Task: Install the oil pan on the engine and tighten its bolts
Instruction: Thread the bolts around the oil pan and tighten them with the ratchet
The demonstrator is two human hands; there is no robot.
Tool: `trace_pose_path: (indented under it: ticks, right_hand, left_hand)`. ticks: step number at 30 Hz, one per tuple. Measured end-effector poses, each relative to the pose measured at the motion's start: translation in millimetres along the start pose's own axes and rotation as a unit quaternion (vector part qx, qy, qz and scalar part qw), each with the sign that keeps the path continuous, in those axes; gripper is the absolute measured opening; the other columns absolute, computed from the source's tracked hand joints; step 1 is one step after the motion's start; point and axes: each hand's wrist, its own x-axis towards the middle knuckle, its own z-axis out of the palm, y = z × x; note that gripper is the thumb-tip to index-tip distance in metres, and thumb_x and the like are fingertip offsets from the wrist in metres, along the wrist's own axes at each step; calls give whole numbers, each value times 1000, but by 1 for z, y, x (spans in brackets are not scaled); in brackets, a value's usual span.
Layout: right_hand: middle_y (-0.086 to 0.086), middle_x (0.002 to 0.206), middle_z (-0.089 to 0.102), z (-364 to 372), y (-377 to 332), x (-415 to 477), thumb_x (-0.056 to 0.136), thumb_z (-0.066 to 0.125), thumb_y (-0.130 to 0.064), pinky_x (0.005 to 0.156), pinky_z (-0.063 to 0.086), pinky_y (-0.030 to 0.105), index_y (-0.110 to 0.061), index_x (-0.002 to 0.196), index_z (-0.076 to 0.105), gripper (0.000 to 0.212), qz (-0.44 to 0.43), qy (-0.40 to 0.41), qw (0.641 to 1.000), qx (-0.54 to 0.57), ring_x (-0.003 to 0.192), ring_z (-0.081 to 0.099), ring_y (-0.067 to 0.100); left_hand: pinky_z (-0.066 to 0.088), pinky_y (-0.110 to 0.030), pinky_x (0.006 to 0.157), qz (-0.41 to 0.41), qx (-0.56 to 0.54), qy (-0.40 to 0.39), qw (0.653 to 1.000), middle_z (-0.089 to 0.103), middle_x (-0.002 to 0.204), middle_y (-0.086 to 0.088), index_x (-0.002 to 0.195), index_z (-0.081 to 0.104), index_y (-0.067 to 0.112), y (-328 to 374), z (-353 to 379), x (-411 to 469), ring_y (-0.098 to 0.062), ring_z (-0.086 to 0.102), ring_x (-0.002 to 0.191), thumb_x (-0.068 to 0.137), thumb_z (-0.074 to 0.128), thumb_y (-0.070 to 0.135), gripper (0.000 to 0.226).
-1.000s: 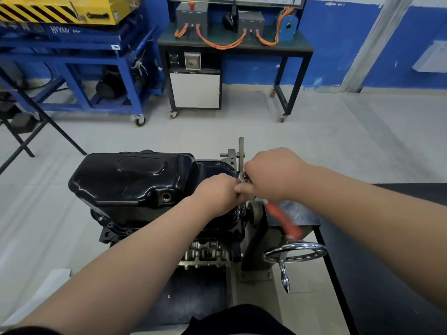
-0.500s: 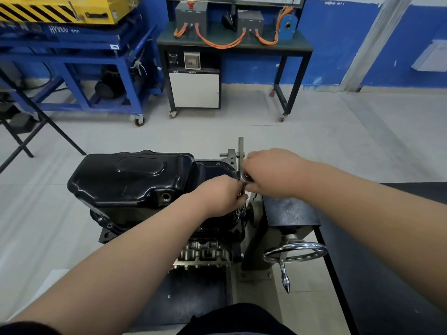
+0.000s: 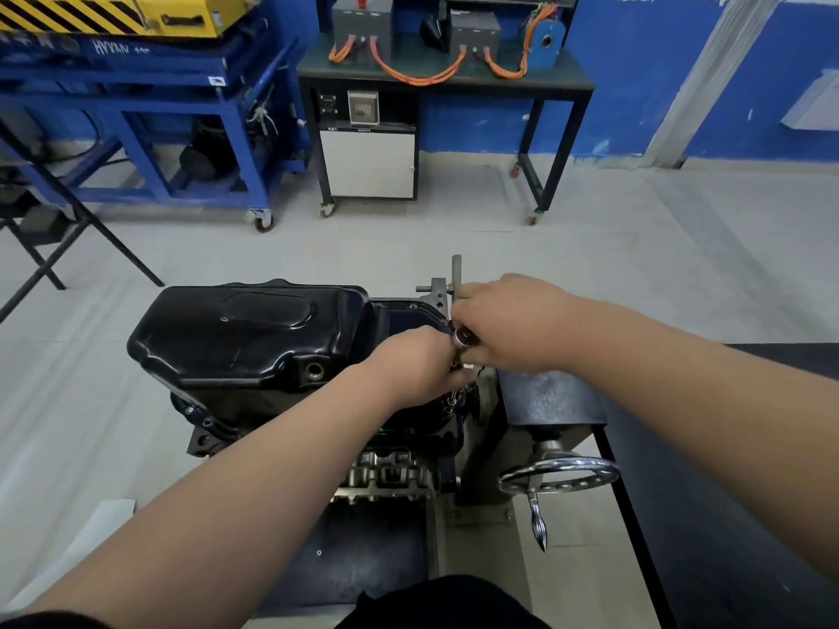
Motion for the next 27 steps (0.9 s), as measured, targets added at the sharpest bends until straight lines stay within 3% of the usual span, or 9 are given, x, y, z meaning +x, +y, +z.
trace_pose_path:
  ticks: [3,5,8,11,14,17,20,24,27]
  right_hand:
    - [-2,65,47,3,-9,0,89,36,-60,49,29,26,-21,61,47,49,114,-21,993,1,53,42,15]
    - [-2,72,52,4,-8,1,88,42,-55,49,31,26,-22,66,53,41,89,-24,996,2,57,46,16]
    - [-1,101,52,0,3,1,85,57,-38,65,36,29,-21,100,57,23,-10,-17,1000,-2,87,55,20]
    - [0,81,52,-1,2,0,85,51,-46,57,39,29,-20,77,54,27,33,14,999,-8,67,53,20]
    - [-2,60,40,4,-8,0,86,39,-60,45,22,26,-20,55,40,50,146,15,989,15,50,37,15]
    - [-1,82,55,6,-1,2,85,50,-51,53,37,29,-19,77,56,33,60,1,997,41,68,54,19]
    - [-1,102,52,-1,9,-1,84,56,-40,70,48,35,-22,101,56,25,11,-24,998,61,84,55,22]
    - [-1,63,43,3,-5,1,89,38,-58,46,26,25,-20,63,47,47,125,-7,992,-17,50,35,14]
    - [2,77,55,3,-5,2,88,46,-52,49,36,29,-20,69,52,38,92,-21,995,29,59,48,18]
  left_hand:
    - [40,-32,53,-12,-29,15,999,48,59,0,64,58,19,0,2,1,-26,51,63,90,43,43,38]
    - [36,-31,50,-2,-42,6,999,44,55,2,57,48,22,-1,2,1,-27,48,61,90,44,34,35]
    - [30,-28,50,20,-13,-5,1000,38,55,8,64,36,23,-3,4,2,-22,45,58,89,49,34,30]
    - [40,-30,54,6,-20,7,1000,47,61,5,70,49,20,-3,3,3,-24,54,65,88,49,45,31]
    - [45,-31,57,-10,-61,27,998,52,64,2,81,64,18,-2,3,3,-27,56,68,87,45,47,34]
    - [35,-28,54,10,-25,8,1000,45,60,4,69,46,20,-2,3,3,-24,49,62,90,46,36,26]
    - [36,-29,54,20,-1,-4,1000,43,61,4,70,39,24,-4,3,5,-24,50,64,89,49,35,24]
    - [48,-34,61,-5,-36,9,999,60,71,-2,84,65,19,-2,1,5,-26,57,72,87,39,50,40]
    - [40,-31,54,-4,-37,0,999,49,58,1,63,51,19,-2,3,5,-27,51,63,87,38,43,37]
